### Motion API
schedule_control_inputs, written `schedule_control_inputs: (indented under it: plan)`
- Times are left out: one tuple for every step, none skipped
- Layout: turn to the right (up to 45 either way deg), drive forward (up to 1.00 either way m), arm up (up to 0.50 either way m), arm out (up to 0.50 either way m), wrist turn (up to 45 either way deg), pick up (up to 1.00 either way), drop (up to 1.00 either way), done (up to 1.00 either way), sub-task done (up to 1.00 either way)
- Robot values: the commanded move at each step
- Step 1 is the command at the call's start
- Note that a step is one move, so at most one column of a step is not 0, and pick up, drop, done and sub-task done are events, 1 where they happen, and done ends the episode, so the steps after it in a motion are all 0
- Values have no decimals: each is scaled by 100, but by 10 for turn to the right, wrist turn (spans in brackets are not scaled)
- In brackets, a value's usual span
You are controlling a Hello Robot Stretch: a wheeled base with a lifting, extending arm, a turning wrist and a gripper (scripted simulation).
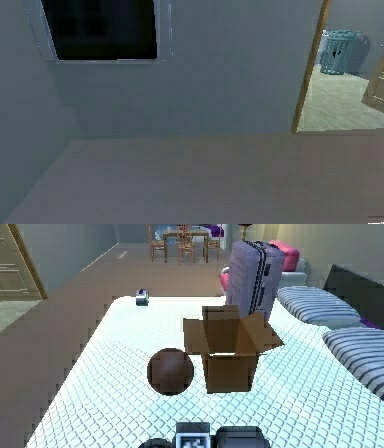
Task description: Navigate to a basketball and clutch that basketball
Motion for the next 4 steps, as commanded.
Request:
schedule_control_inputs:
  plan:
    - [0,0,0,32,0,0,0,0,0]
    - [0,0,0,0,450,0,0,0,0]
    - [0,0,0,0,450,0,0,0,0]
    - [0,0,0,0,450,0,0,0,0]
